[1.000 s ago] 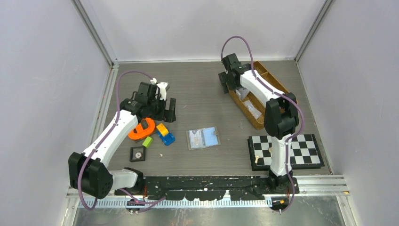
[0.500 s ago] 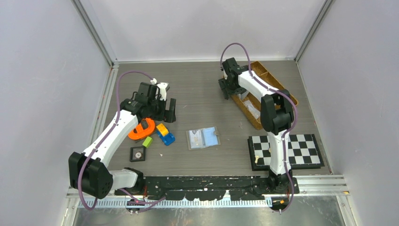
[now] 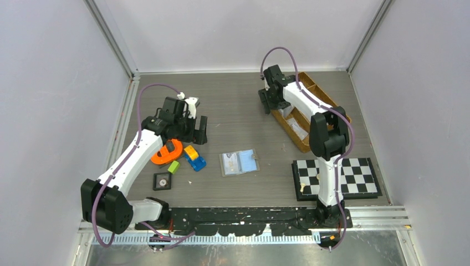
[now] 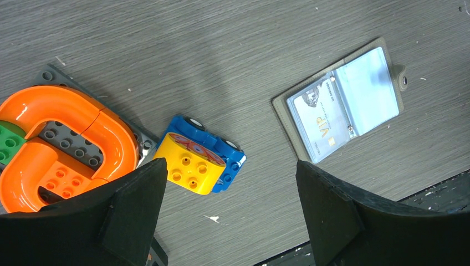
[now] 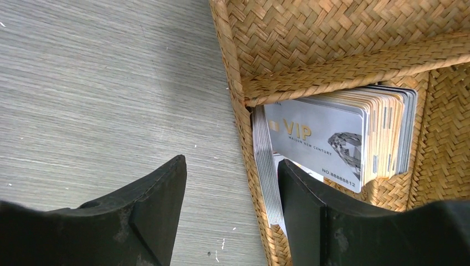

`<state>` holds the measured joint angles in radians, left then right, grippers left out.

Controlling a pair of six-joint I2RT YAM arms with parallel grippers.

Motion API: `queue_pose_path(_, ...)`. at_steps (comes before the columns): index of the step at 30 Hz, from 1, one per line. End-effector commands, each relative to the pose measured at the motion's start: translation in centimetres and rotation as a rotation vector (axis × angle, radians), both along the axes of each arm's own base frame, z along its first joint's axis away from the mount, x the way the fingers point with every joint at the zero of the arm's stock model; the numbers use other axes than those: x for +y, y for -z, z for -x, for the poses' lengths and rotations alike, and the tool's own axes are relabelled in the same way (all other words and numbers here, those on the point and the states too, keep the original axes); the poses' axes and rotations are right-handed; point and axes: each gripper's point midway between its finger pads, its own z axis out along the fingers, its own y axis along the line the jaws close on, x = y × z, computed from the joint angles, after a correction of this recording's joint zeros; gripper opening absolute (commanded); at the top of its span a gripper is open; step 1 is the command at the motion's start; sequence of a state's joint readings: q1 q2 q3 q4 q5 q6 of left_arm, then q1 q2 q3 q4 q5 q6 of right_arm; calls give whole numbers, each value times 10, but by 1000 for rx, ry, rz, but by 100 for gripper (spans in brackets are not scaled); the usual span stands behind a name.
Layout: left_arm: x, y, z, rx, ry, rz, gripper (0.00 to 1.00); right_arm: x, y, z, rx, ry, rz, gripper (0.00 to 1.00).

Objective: Put the credit cards into the card holder
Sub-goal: Pick up the credit card from the storage box.

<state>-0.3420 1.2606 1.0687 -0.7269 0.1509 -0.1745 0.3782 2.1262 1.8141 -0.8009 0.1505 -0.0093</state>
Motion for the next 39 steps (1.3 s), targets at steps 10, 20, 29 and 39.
queue_pose_path(10,-2,-1,0,-6,12,10,88,7,-52,-6,-99,-3,-53,51)
queue_pose_path(20,-2,0,0,-5,12,11,88,7,-63,-4,-116,-3,-62,45)
queue_pose_path(29,-3,-1,0,-6,13,13,88,7,-67,-2,-117,13,-74,38)
queue_pose_path(39,-4,-1,0,-4,15,17,88,7,-70,-1,-123,16,-78,20)
